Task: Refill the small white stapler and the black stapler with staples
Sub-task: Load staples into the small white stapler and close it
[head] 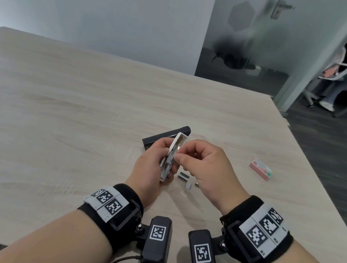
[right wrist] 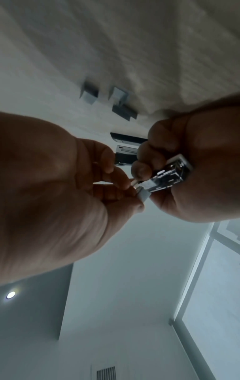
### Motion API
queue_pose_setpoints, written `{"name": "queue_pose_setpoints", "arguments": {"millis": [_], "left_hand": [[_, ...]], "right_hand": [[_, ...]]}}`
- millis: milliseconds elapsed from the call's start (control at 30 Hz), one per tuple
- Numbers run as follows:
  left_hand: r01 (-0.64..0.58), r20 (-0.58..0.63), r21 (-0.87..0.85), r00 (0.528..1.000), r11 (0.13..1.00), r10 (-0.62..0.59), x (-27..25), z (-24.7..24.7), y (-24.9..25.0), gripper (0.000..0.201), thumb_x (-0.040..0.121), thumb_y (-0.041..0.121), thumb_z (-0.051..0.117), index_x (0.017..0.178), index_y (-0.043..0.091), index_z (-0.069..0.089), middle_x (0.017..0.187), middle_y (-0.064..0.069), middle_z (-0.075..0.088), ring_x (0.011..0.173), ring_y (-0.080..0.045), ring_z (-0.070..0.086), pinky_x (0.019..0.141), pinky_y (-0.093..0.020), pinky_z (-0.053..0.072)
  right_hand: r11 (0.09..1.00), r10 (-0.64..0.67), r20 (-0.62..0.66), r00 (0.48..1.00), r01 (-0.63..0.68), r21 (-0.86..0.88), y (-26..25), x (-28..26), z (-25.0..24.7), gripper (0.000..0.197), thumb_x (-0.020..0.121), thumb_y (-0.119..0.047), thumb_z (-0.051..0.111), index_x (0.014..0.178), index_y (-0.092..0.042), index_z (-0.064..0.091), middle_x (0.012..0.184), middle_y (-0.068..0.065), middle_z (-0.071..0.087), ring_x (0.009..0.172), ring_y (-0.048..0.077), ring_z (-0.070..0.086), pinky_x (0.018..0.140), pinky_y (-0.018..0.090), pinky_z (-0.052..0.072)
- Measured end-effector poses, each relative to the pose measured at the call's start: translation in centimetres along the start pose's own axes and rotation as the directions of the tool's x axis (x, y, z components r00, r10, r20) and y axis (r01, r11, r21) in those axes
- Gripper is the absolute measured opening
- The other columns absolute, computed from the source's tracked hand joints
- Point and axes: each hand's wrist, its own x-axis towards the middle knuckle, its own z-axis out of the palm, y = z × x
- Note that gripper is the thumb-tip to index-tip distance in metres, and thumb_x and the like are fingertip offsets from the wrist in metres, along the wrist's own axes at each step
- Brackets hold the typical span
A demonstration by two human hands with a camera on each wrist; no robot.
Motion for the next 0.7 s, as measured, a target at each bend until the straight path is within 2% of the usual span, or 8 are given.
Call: {"name": "queue_pose_setpoints", "arguments": {"millis": [133, 200, 367, 500, 533, 600, 633, 700], "left_hand": [[-0.001, 0.003, 0.010, 1.000, 1.000, 0.001, -0.03, 0.05, -0.03, 0.031, 0.079, 0.013, 0.046, 0.091, 0.019, 0.073, 0.054, -0.004, 0.051, 0.047, -0.014, 0.041, 0.045, -0.026, 0.027], [0.001, -0.007, 0.007, 1.000, 1.000, -0.001, -0.06, 0.03, -0.03, 0.033, 0.084, 0.009, 0.043, 0.090, 0.019, 0.074, 0.054, -0.004, 0.051, 0.047, -0.014, 0.041, 0.045, -0.026, 0.028], [0.013, -0.033, 0.016, 0.999, 1.000, -0.012, -0.10, 0.09, 0.12, 0.035, 0.088, 0.006, 0.040, 0.089, 0.019, 0.073, 0.053, -0.004, 0.051, 0.048, -0.015, 0.041, 0.047, -0.028, 0.026], [0.016, -0.034, 0.009, 0.999, 1.000, -0.016, -0.20, 0.11, 0.18, 0.036, 0.088, 0.005, 0.039, 0.090, 0.018, 0.073, 0.053, -0.003, 0.051, 0.047, -0.014, 0.042, 0.049, -0.029, 0.023], [0.014, -0.032, 0.008, 0.999, 1.000, -0.014, -0.23, 0.11, 0.17, 0.036, 0.087, 0.005, 0.040, 0.089, 0.018, 0.073, 0.053, -0.003, 0.051, 0.047, -0.014, 0.042, 0.049, -0.029, 0.023], [0.007, -0.026, 0.008, 1.000, 1.000, -0.007, -0.26, 0.18, 0.18, 0.035, 0.085, 0.007, 0.041, 0.088, 0.019, 0.073, 0.056, -0.002, 0.051, 0.046, -0.013, 0.042, 0.048, -0.028, 0.023], [0.006, -0.025, 0.010, 1.000, 1.000, -0.006, -0.27, 0.23, 0.19, 0.034, 0.084, 0.007, 0.041, 0.088, 0.018, 0.073, 0.057, -0.002, 0.051, 0.046, -0.012, 0.042, 0.048, -0.028, 0.023], [0.011, -0.028, 0.013, 1.000, 1.000, -0.011, -0.32, 0.27, 0.22, 0.035, 0.084, 0.004, 0.041, 0.089, 0.018, 0.073, 0.060, -0.003, 0.053, 0.048, -0.013, 0.041, 0.049, -0.029, 0.024]], "right_hand": [[0.998, 0.038, -0.003, 0.999, -0.038, -0.046, 0.04, 0.16, 0.34, 0.007, 0.091, -0.007, 0.072, 0.084, -0.007, 0.072, 0.070, 0.015, 0.073, 0.060, 0.012, 0.058, 0.062, 0.029, 0.051], [0.997, 0.052, -0.006, 0.999, -0.052, -0.052, 0.06, 0.24, 0.40, 0.007, 0.091, -0.007, 0.071, 0.084, -0.006, 0.072, 0.074, 0.020, 0.073, 0.061, 0.015, 0.058, 0.062, 0.030, 0.052], [0.996, 0.053, -0.010, 0.999, -0.053, -0.071, -0.02, 0.37, 0.43, 0.008, 0.092, -0.008, 0.071, 0.084, -0.007, 0.072, 0.074, 0.021, 0.072, 0.059, 0.017, 0.056, 0.060, 0.032, 0.051], [0.992, 0.039, -0.009, 0.999, -0.040, -0.120, 0.03, 0.39, 0.57, 0.009, 0.092, -0.012, 0.070, 0.084, -0.010, 0.073, 0.071, 0.014, 0.074, 0.058, 0.019, 0.058, 0.059, 0.044, 0.052], [0.989, 0.032, -0.008, 0.999, -0.033, -0.147, 0.11, 0.42, 0.59, 0.008, 0.092, -0.013, 0.070, 0.084, -0.012, 0.073, 0.070, 0.012, 0.074, 0.056, 0.017, 0.057, 0.057, 0.042, 0.051], [0.975, -0.001, -0.006, 1.000, 0.000, -0.222, 0.33, 0.53, 0.60, 0.007, 0.090, -0.016, 0.071, 0.084, -0.017, 0.073, 0.069, 0.004, 0.073, 0.050, 0.007, 0.052, 0.053, 0.026, 0.044], [0.965, -0.022, -0.007, 1.000, 0.019, -0.260, 0.41, 0.59, 0.65, 0.007, 0.089, -0.017, 0.072, 0.082, -0.019, 0.074, 0.069, -0.001, 0.072, 0.049, 0.002, 0.051, 0.055, 0.019, 0.041], [0.944, -0.049, -0.008, 0.999, 0.044, -0.328, 0.45, 0.68, 0.84, 0.008, 0.087, -0.019, 0.073, 0.078, -0.022, 0.074, 0.069, -0.005, 0.070, 0.052, 0.000, 0.054, 0.057, 0.019, 0.041]]}}
